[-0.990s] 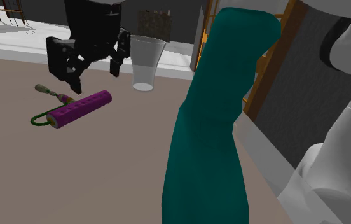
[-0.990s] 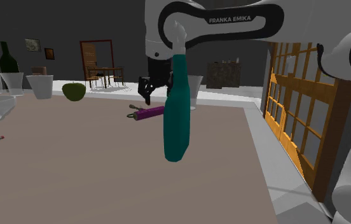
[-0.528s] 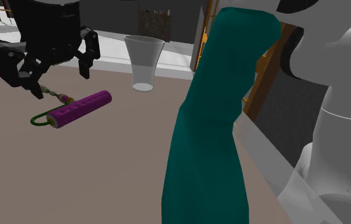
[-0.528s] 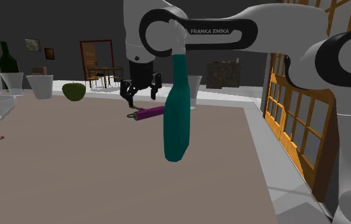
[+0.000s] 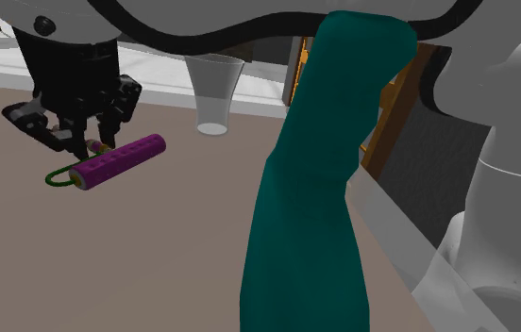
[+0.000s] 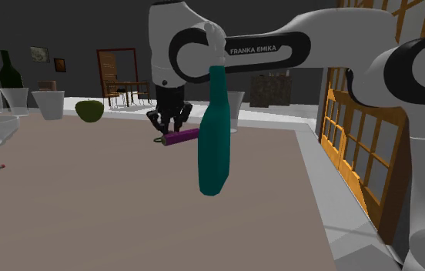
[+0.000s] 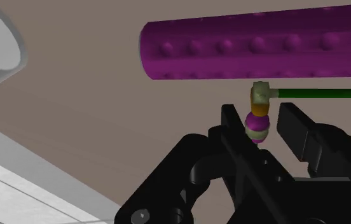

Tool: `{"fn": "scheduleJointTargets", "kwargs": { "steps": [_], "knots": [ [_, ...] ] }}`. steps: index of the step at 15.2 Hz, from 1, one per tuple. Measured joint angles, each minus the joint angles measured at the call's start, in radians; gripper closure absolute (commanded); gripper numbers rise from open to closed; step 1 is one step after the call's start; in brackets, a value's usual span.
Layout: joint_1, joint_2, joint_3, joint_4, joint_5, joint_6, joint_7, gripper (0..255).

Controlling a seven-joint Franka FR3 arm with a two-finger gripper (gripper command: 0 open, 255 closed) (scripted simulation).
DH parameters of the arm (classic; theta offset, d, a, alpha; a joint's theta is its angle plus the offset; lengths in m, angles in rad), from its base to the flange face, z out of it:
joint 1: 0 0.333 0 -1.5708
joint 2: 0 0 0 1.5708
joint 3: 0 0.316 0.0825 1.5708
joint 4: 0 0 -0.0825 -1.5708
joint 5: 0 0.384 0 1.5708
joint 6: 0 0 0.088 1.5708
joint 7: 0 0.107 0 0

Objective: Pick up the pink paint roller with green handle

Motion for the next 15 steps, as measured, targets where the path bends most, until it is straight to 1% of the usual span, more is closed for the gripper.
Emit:
{"fn": "scheduleJointTargets", "kwargs": {
  "steps": [8, 12, 15],
  "knots": [
    [-0.003, -0.004, 0.000, -0.005, 0.002, 0.003, -0.001, 255],
    [0.011, 0.011, 0.000, 0.047, -0.006, -0.042, -0.009, 255],
    [0.027, 0.025, 0.000, 0.107, -0.015, -0.088, -0.023, 255]
  ]
}}
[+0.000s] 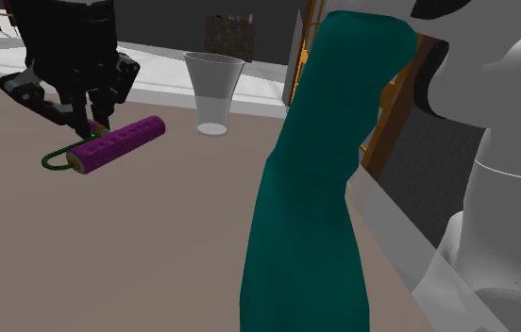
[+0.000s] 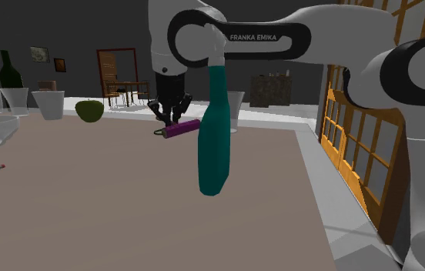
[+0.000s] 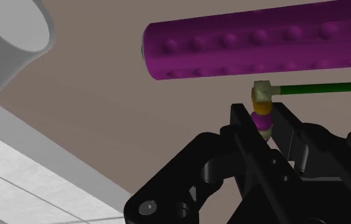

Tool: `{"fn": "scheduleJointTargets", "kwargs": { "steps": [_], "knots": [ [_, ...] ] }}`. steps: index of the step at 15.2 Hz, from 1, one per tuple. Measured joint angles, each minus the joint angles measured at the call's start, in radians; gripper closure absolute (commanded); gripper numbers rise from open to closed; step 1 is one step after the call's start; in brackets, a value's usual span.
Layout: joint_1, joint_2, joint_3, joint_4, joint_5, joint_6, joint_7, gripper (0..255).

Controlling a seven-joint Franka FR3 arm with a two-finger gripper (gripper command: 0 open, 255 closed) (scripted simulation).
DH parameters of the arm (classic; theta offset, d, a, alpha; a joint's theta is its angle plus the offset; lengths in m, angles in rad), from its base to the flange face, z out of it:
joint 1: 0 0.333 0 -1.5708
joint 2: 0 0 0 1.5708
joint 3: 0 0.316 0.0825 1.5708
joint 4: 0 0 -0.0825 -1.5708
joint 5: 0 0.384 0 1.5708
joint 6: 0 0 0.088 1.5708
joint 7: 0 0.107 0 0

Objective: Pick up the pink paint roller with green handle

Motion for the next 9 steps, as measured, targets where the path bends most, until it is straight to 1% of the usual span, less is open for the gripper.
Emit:
{"fn": "scheduleJointTargets", "kwargs": {
  "steps": [3, 7, 9],
  "knots": [
    [0.024, 0.021, 0.000, 0.066, -0.016, -0.049, -0.007, 255],
    [0.071, 0.066, -0.004, 0.184, -0.050, -0.128, -0.024, 255],
    [0.084, 0.076, -0.006, 0.219, -0.059, -0.153, -0.030, 255]
  ]
}}
